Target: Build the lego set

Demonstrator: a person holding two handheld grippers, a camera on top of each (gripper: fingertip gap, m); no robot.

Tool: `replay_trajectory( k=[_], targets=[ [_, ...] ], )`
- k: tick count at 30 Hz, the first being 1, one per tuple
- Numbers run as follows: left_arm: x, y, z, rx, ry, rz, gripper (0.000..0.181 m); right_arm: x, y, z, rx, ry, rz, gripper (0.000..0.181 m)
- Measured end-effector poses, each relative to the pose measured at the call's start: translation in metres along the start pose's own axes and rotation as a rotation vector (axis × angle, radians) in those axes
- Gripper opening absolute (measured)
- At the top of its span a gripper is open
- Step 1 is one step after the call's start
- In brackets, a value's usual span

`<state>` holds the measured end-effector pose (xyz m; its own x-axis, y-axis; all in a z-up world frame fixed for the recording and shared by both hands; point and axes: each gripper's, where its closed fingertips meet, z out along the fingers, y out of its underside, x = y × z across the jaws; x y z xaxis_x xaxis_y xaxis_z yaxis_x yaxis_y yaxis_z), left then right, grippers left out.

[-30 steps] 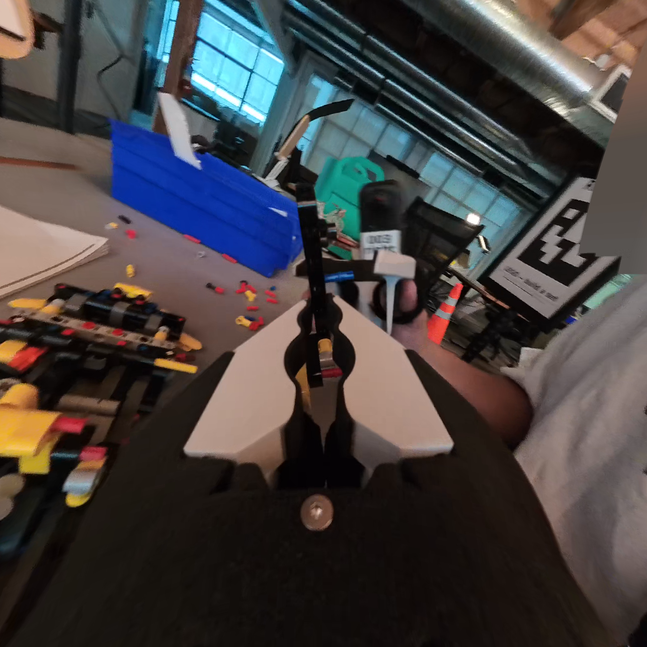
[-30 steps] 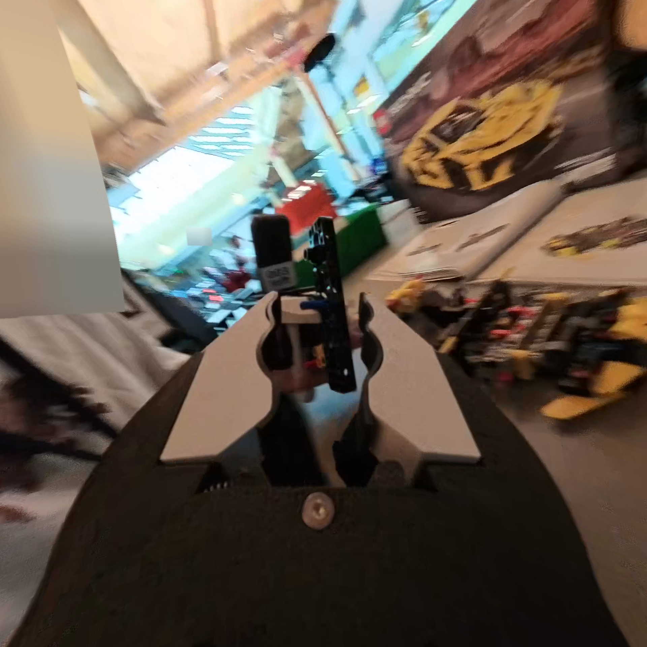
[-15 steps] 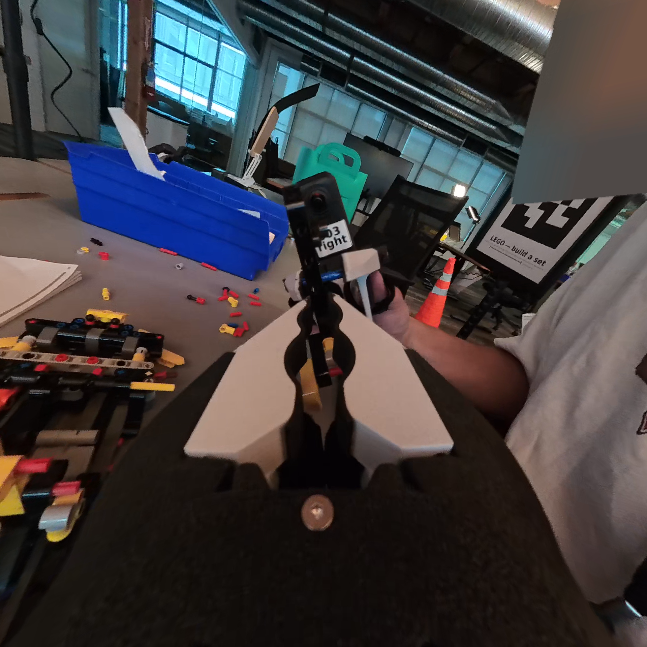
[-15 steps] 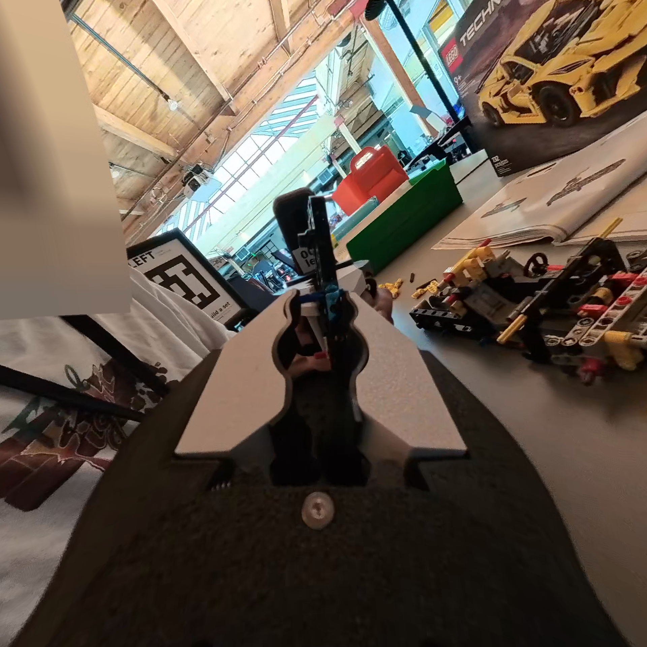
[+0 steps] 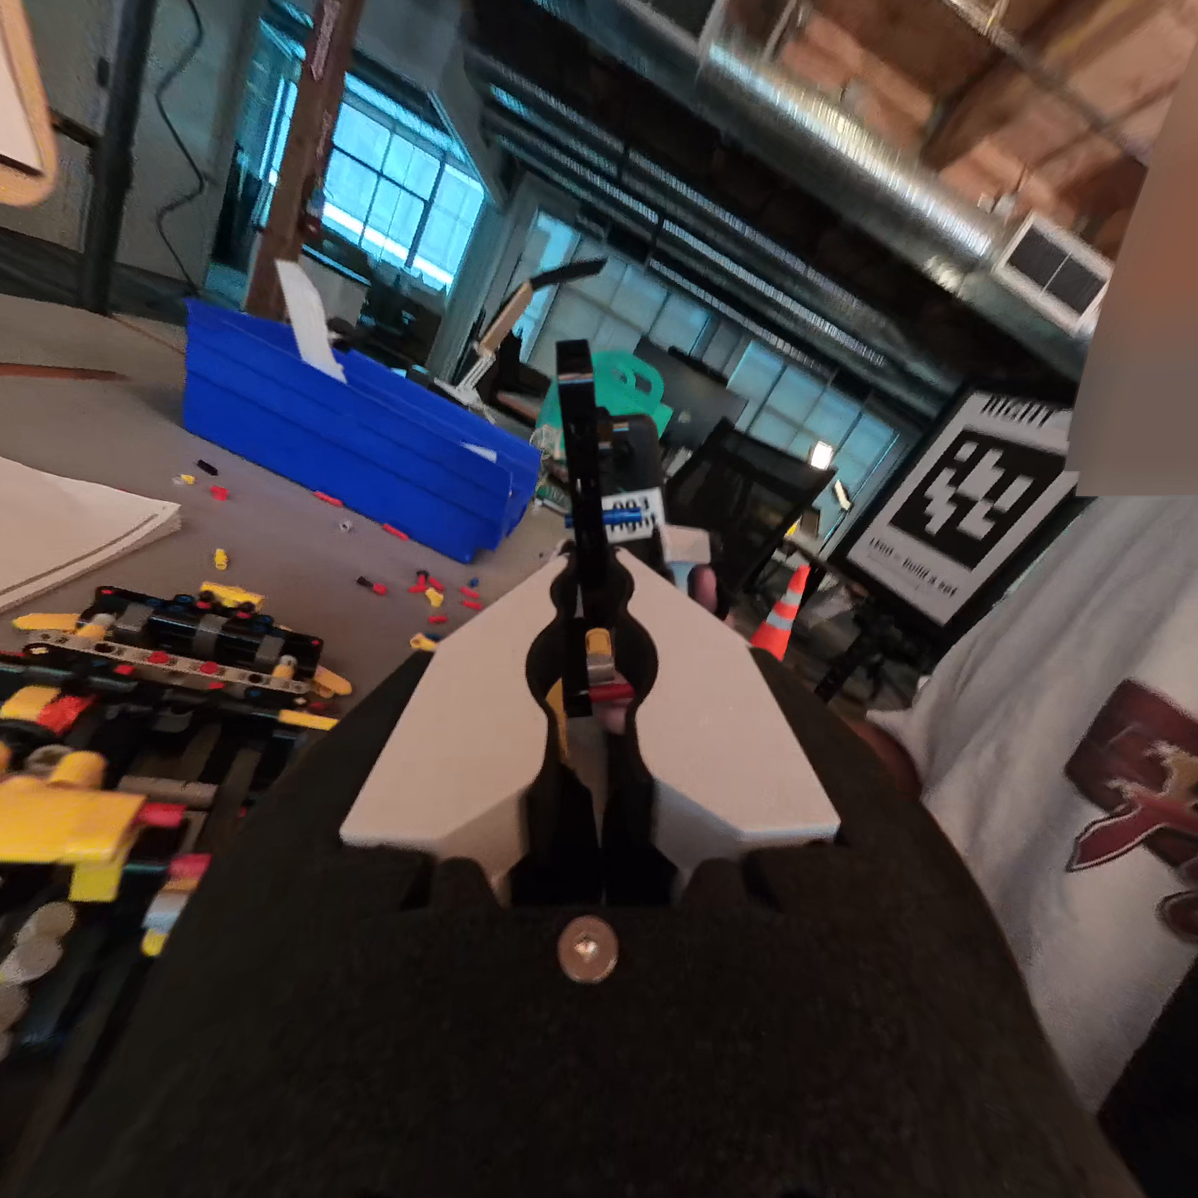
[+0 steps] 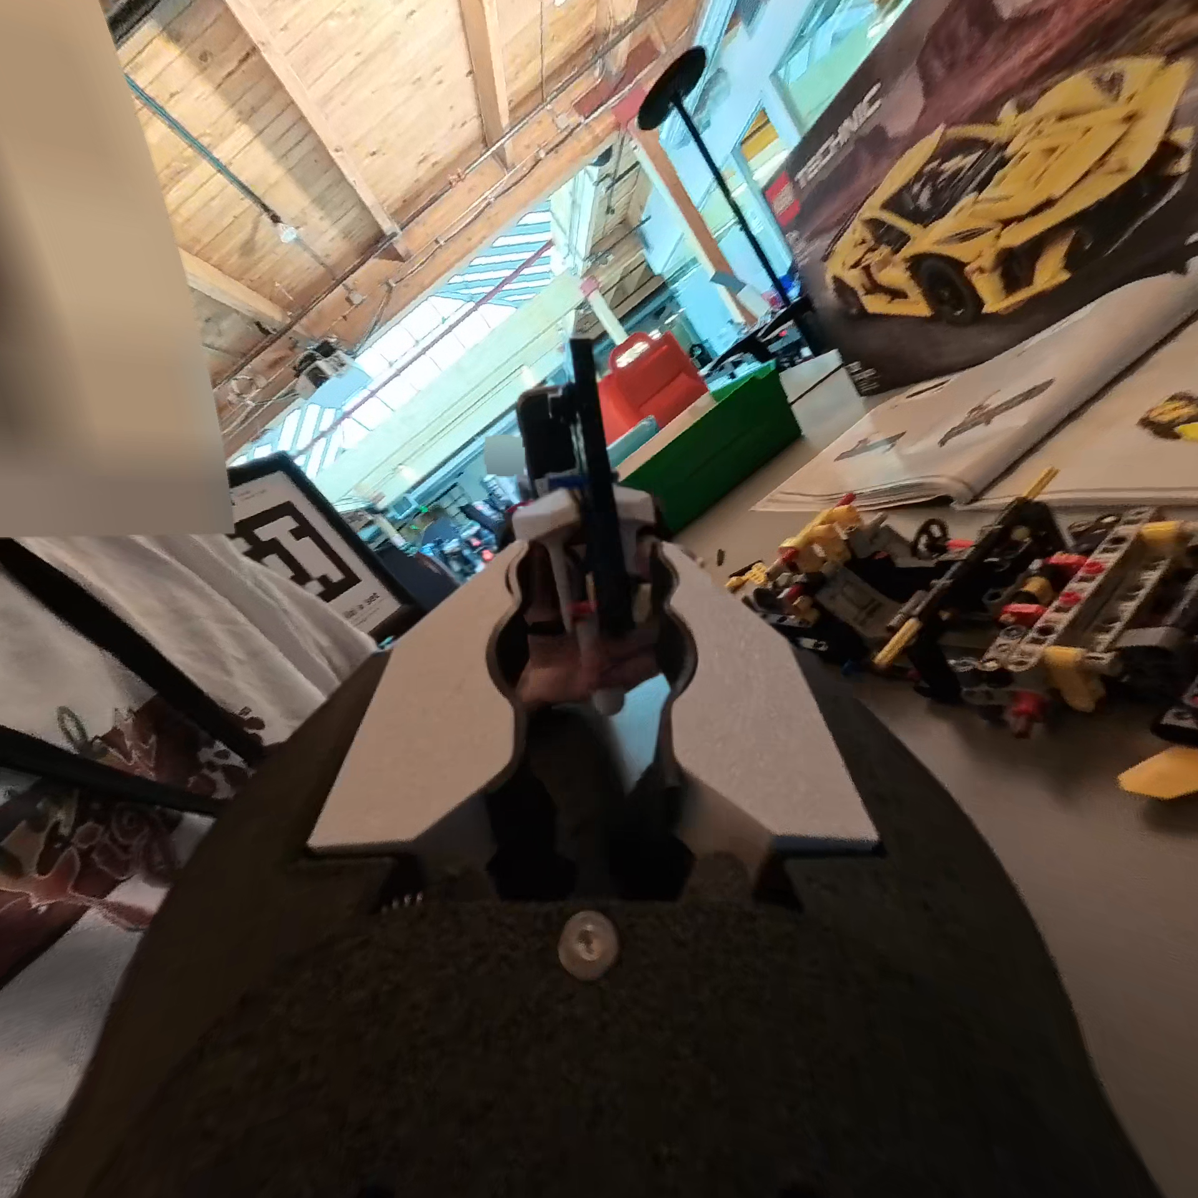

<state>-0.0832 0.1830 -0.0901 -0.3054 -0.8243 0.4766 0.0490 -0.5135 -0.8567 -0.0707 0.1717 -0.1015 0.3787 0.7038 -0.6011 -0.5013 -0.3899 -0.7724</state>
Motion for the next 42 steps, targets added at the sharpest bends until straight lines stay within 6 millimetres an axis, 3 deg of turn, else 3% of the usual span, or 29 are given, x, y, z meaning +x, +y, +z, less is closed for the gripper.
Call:
replay_trajectory(
  k=[3,5,12,19,21,23,27,31,33,36,39,42],
  targets=[
    [-0.005,-0.015,-0.019,0.033,0.007,-0.057,0.007,0.009,0.002,0.002,-0.012,0.071,-0.041,0.032],
    [-0.007,-0.014,-0.027,0.004,0.028,-0.080,0.007,0.008,0.007,0.007,-0.044,0.064,-0.053,0.028],
    [-0.009,0.014,-0.023,-0.149,0.124,-0.295,0.007,-0.001,0.041,0.032,-0.241,-0.031,-0.014,0.024],
    [-0.015,0.019,-0.021,-0.158,0.106,-0.342,0.008,0.014,0.042,0.028,-0.247,0.033,0.070,0.007],
    [-0.020,0.019,-0.020,-0.159,0.073,-0.310,0.011,0.020,0.040,0.026,-0.228,0.047,0.130,0.007],
    [-0.025,0.016,-0.021,-0.152,0.034,-0.257,0.026,0.029,0.032,0.021,-0.180,0.080,0.167,0.006],
    [-0.044,0.008,-0.029,-0.103,-0.088,-0.205,0.031,0.040,-0.001,0.003,0.036,0.080,0.250,0.007],
    [-0.035,0.026,-0.016,-0.148,-0.054,-0.256,0.031,0.039,-0.027,-0.001,0.269,0.040,0.284,0.005],
    [-0.027,0.031,-0.005,-0.136,-0.013,-0.308,0.030,0.034,-0.026,0.011,0.300,0.000,0.294,0.005],
    [-0.020,0.024,0.005,-0.061,0.029,-0.352,0.025,0.029,-0.014,0.030,0.234,0.016,0.245,0.007],
    [-0.021,0.017,0.005,-0.003,0.013,-0.334,0.012,0.029,-0.012,0.034,0.217,0.072,0.128,0.006],
    [-0.022,0.016,0.003,0.024,0.013,-0.366,0.008,0.029,-0.010,0.036,0.212,0.068,0.139,0.006]
  ],
)
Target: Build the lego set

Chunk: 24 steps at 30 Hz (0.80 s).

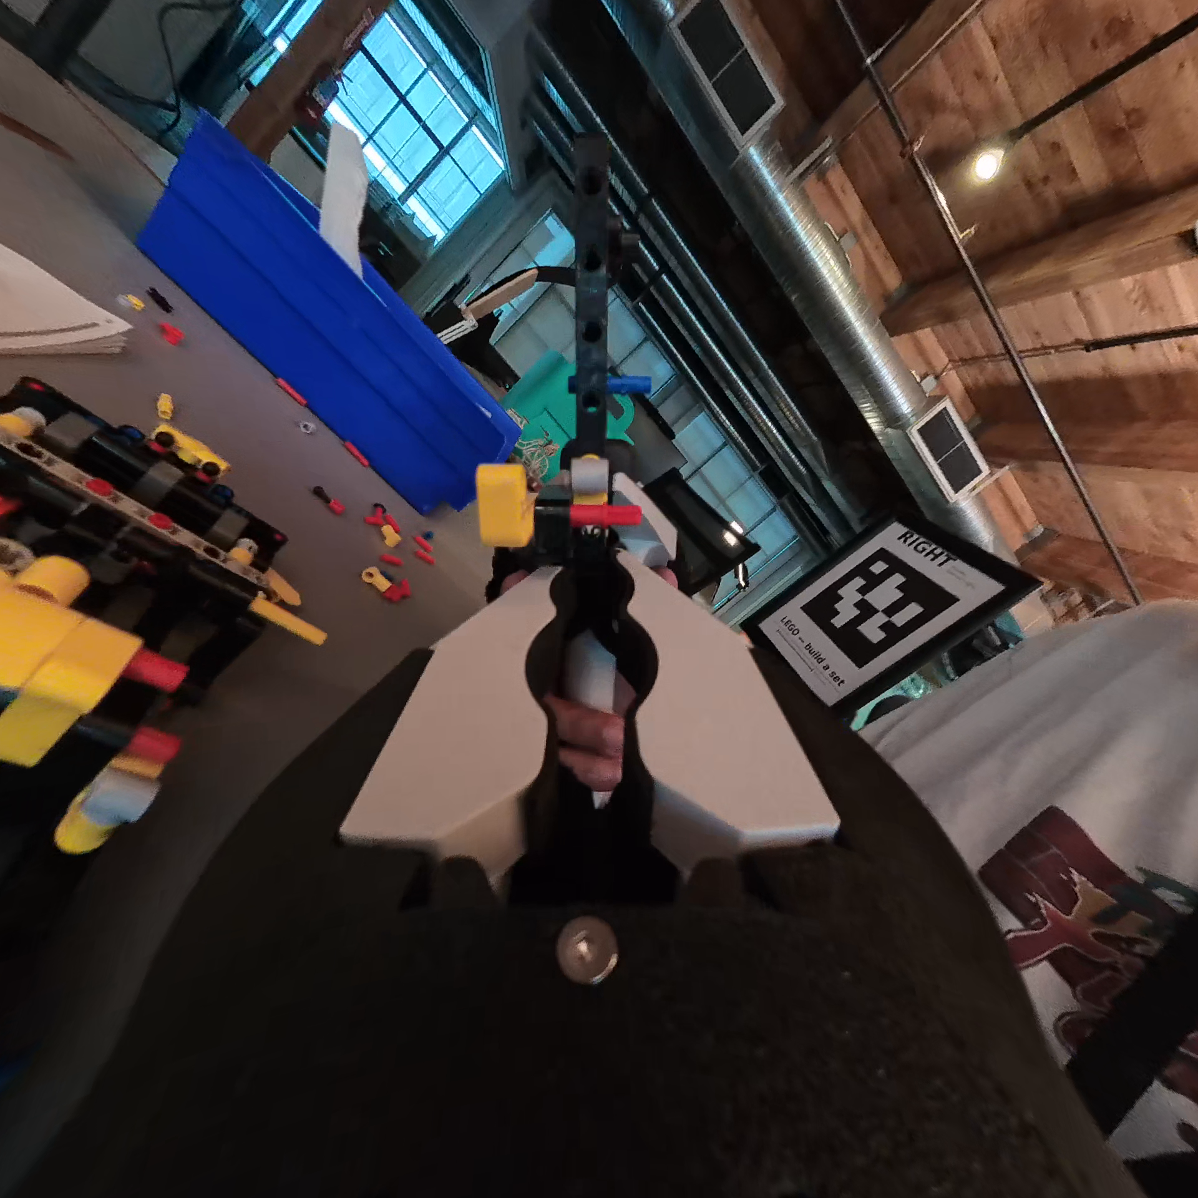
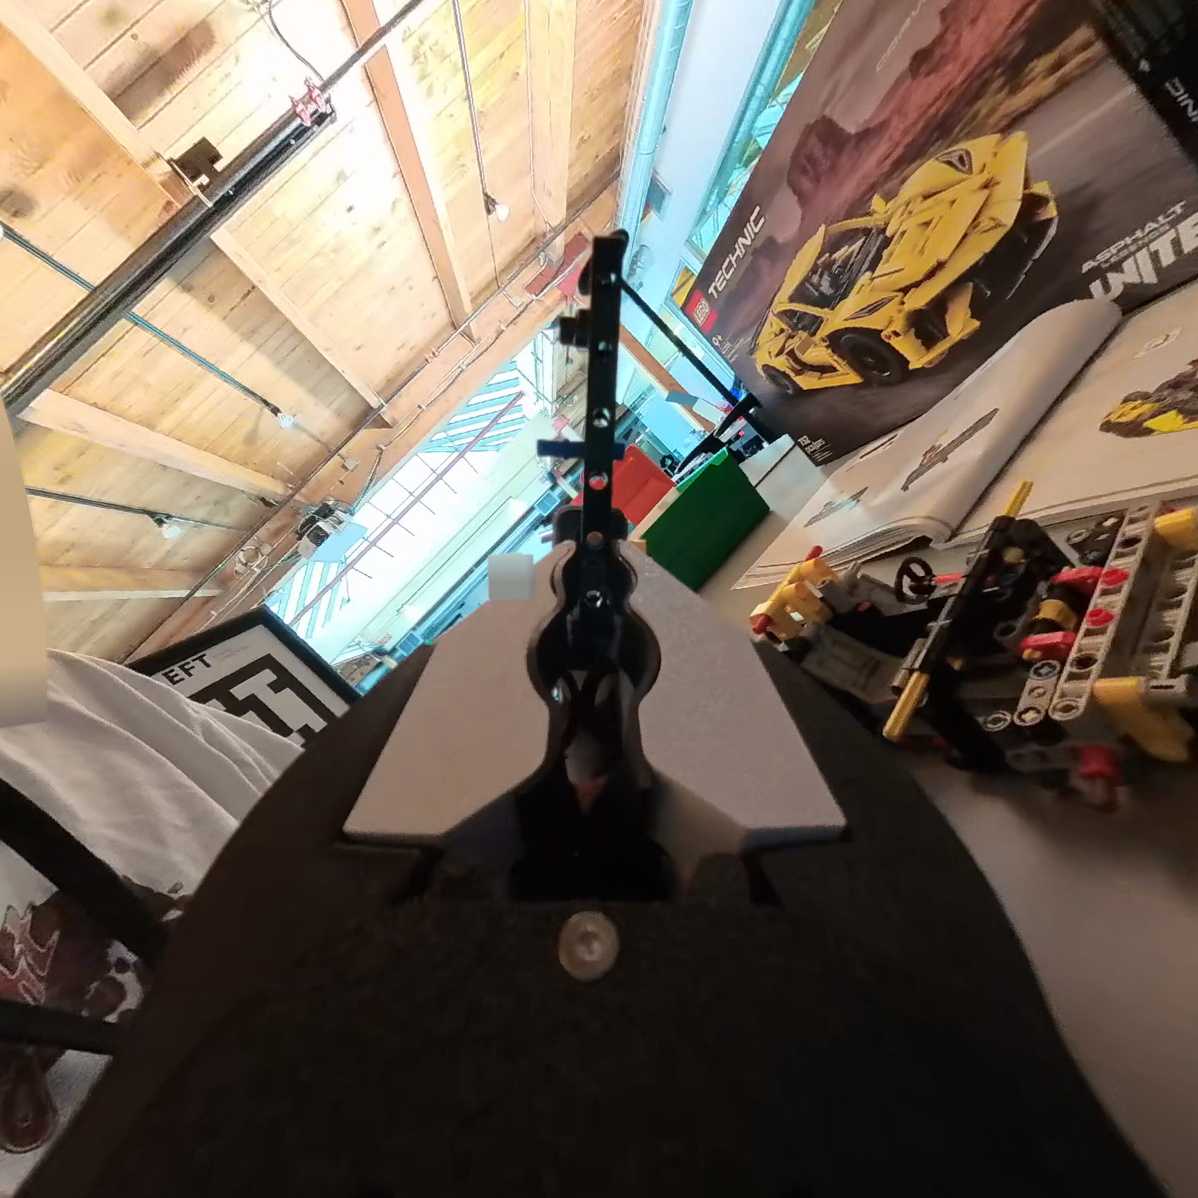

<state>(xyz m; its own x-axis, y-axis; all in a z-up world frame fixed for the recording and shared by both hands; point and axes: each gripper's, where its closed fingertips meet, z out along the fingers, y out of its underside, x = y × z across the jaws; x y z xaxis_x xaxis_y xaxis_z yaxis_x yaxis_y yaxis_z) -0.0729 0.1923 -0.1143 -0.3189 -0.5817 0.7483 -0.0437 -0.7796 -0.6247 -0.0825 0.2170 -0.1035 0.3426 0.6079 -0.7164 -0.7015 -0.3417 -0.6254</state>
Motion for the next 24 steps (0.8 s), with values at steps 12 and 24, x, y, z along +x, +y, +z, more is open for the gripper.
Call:
replay_trajectory(
  k=[12,24],
  targets=[
    [-0.006,0.009,-0.007,-0.070,-0.016,-0.058,0.007,0.007,-0.009,-0.007,0.015,-0.051,0.188,0.013],
    [-0.008,0.007,-0.004,-0.048,-0.027,-0.064,0.007,0.009,-0.001,-0.006,-0.030,-0.027,0.191,0.007]
  ],
)
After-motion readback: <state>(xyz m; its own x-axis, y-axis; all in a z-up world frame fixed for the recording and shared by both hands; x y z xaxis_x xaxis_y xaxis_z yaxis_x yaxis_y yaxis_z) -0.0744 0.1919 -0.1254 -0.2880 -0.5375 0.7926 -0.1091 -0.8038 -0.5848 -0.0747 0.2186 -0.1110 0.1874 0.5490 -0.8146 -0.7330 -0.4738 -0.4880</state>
